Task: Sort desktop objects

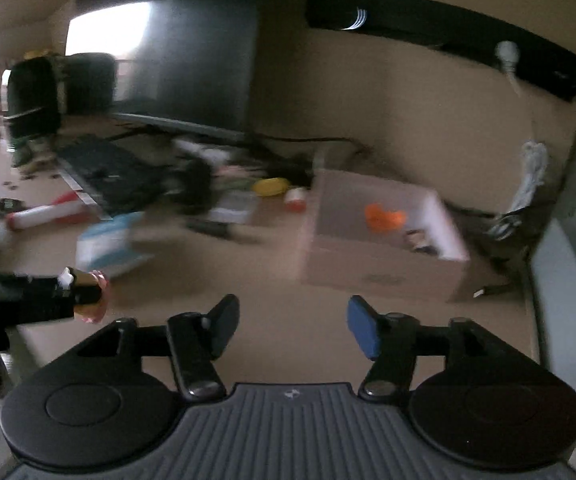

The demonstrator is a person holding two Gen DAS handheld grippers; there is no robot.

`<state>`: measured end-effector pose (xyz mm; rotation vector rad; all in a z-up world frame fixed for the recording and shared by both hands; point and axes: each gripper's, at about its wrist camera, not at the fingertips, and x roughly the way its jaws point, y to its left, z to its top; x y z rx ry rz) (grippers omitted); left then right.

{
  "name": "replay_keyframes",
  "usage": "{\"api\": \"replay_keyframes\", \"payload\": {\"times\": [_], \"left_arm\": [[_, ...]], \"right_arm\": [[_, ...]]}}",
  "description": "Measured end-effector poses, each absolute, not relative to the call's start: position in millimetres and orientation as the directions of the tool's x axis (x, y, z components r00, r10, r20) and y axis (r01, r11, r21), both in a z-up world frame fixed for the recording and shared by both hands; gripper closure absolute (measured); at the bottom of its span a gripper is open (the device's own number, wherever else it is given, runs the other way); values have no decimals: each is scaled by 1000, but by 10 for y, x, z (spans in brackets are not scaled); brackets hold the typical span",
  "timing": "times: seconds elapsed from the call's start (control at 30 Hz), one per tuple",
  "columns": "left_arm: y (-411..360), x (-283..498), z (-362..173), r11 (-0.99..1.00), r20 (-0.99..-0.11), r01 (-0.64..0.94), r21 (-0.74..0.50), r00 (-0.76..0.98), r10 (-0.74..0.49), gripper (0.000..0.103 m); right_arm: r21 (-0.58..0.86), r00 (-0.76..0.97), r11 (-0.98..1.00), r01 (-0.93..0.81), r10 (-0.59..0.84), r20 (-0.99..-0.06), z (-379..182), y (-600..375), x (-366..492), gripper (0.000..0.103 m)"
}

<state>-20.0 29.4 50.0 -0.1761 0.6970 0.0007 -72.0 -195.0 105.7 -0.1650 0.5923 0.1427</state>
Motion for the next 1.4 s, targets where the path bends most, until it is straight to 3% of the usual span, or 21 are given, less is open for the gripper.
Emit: {"api": "replay_keyframes", "payload": {"times": [0.1, 0.3, 0.43, 0.6, 0.7, 0.77, 0.93, 1.03, 1.2, 1.23, 1.3, 1.33, 1.4], "left_arm": [[234, -262, 473, 986, -637, -71, -151, 769, -42, 20], [246, -465, 616, 988, -667, -134, -82, 744, 45, 9], [400, -521, 606, 990, -693, -113, -85, 721, 23, 8], [581, -507, 561, 998, -713, -60, -16, 701, 31, 6], [743, -409, 547, 999, -692, -51, -19, 722, 23, 6], [867, -315, 519, 996, -711, -85, -34, 702, 35, 6], [1059, -241, 490, 998, -707, -35, -54, 707, -14, 5], [1120, -304, 533, 998, -696, -26, -66, 717, -27, 5], [1243, -403, 623, 994, -686, -3, -108, 724, -73, 3], [1250, -395, 629, 993, -683, 4, -117, 725, -84, 3], [1245, -369, 630, 988, -678, 30, -150, 724, -125, 3], [1217, -353, 626, 985, -674, 54, -165, 723, -153, 3], [1138, -336, 617, 979, -664, 108, -170, 722, -195, 3]], "right_arm": [[-67, 791, 985, -160, 87, -606, 893, -2263, -206, 38], [-53, 723, 966, -253, 152, -673, 462, -2168, 559, 38], [-68, 744, 962, -266, 160, -649, 486, -1911, 666, 34], [-70, 729, 955, -287, 171, -663, 532, -1543, 545, 36], [-18, 694, 921, -390, 281, -663, 624, -1275, 298, 36], [-87, 722, 904, -419, 273, -636, 675, -1016, 227, 36], [-57, 710, 924, -378, 250, -658, 711, -542, 770, 32], [17, 661, 960, -281, 206, -722, 539, -398, 1183, 19], [56, 616, 978, -200, 170, -769, 287, -214, 1444, 19], [40, 617, 978, -205, 161, -771, 265, -178, 1457, 20], [-24, 628, 979, -201, 111, -770, 218, -132, 1452, 42], [-38, 633, 978, -205, 103, -768, 220, -148, 1423, 47], [-54, 638, 975, -215, 98, -764, 248, -226, 1345, 73]]}}
